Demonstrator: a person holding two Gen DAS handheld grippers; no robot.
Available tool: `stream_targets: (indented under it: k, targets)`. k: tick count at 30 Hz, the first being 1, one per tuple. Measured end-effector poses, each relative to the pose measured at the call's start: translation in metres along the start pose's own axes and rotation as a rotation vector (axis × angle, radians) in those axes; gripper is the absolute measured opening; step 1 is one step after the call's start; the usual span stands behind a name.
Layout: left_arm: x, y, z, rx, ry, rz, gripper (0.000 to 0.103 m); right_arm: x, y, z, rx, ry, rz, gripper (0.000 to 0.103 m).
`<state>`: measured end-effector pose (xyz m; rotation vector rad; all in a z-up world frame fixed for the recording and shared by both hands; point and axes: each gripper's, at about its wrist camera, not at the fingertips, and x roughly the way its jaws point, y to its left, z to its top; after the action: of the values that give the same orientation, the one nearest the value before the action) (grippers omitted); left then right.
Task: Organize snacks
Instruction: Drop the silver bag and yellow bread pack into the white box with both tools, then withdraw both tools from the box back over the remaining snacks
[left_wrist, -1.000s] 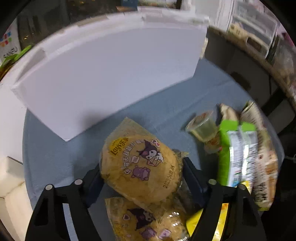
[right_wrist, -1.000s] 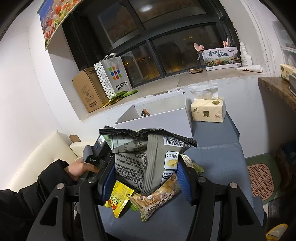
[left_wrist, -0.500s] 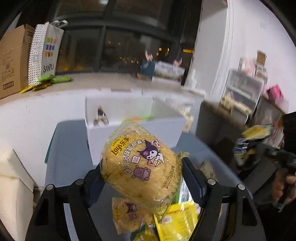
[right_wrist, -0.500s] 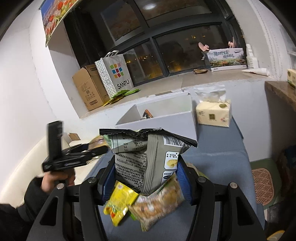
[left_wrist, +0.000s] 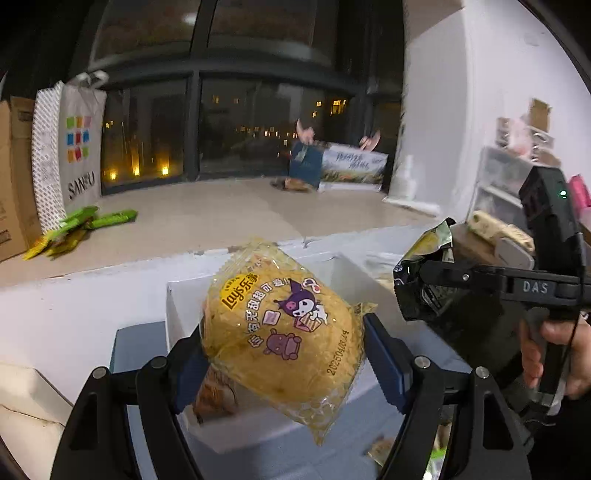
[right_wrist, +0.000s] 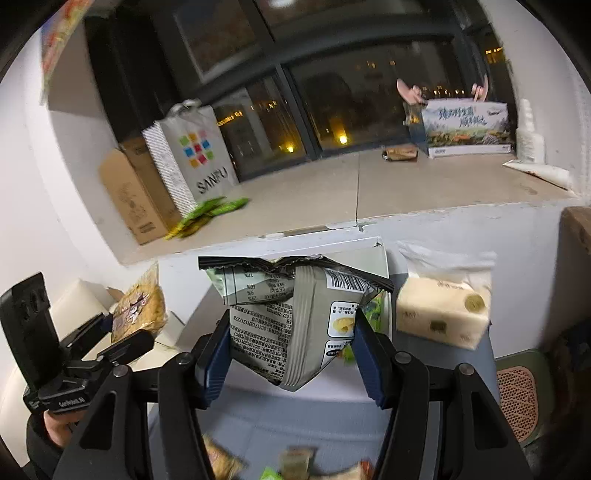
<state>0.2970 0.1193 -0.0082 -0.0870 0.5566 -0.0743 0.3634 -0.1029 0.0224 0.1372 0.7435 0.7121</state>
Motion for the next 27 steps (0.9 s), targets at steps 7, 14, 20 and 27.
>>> stream_targets:
  k: [7, 14, 20, 27]
  targets:
    - [0.06, 0.019, 0.015, -0.006, 0.078, 0.089, 0.083, 0.058, -0.02, 0.025, 0.032, 0.084, -0.059, 0.064]
    - [0.072, 0.029, 0.008, -0.084, 0.147, 0.125, 0.103, 0.075, -0.022, 0.034, 0.042, 0.094, -0.111, 0.098]
    - [0.042, 0.021, 0.002, -0.074, 0.101, 0.139, 0.103, 0.056, -0.013, 0.035, 0.008, 0.042, -0.129, 0.103]
    - [-0.026, -0.008, 0.004, -0.023, 0.004, 0.091, 0.103, 0.002, -0.004, 0.03, 0.004, -0.071, -0.117, 0.103]
